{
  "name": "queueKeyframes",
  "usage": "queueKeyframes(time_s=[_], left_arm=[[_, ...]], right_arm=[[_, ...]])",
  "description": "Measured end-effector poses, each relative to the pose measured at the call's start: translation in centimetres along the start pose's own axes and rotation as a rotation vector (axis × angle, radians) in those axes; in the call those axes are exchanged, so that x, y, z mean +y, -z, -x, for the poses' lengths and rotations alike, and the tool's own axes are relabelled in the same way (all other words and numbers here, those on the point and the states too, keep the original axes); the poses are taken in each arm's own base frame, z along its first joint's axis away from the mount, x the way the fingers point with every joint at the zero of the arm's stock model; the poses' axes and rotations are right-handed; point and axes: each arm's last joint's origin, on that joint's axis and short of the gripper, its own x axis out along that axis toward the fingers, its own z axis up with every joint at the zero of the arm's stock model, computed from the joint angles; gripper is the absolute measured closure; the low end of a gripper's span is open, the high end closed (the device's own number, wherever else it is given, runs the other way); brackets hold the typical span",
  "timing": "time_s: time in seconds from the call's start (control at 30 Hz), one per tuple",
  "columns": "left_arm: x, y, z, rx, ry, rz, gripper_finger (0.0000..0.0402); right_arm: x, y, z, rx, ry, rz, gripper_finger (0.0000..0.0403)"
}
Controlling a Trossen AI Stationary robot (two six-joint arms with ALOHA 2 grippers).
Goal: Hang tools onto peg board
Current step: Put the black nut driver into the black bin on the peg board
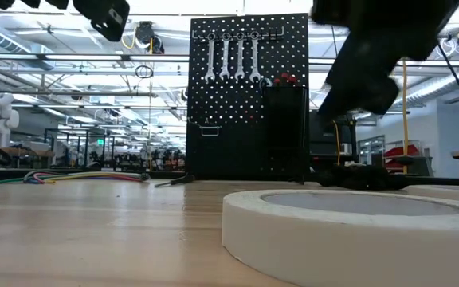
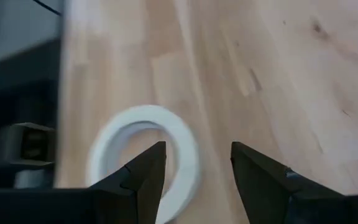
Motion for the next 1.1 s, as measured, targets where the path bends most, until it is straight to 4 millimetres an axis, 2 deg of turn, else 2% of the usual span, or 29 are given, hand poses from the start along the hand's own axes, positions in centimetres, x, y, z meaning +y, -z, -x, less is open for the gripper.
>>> queueKeyframes(time_s=[0.17, 0.3, 0.4, 0.53, 0.73, 0.97, 1.1], left_arm=[[-0.8, 0.5, -1.0, -0.037, 0.011, 0.050, 0.0263], [-0.9, 1.3, -1.6, -0.008, -0.019, 0.095, 0.0263], [-0.9, 2.0, -2.0, 0.020, -0.040, 0.119, 0.0263], [-0.9, 2.3, -2.3, 0.020, -0.041, 0.120, 0.0263], [-0.9, 2.1, -2.3, 0.004, -0.042, 0.124, 0.0263], [-0.9, 2.1, -2.4, 0.003, -0.042, 0.124, 0.0263], [-0.9, 2.1, -2.4, 0.005, -0.042, 0.124, 0.0263]], right_arm=[[1.1, -0.2, -3.4, 0.129, 0.117, 0.047, 0.0227], [1.7, -0.4, -5.2, 0.267, 0.236, 0.122, 0.0227], [2.3, -0.8, -6.2, 0.303, 0.265, 0.152, 0.0227], [3.3, -1.4, -6.6, 0.292, 0.232, 0.181, 0.0227], [3.6, -1.4, -6.4, 0.309, 0.207, 0.180, 0.0227], [3.7, 0.6, -8.0, 0.372, 0.213, 0.196, 0.0227], [3.5, 1.0, -8.7, 0.378, 0.229, 0.190, 0.0227]])
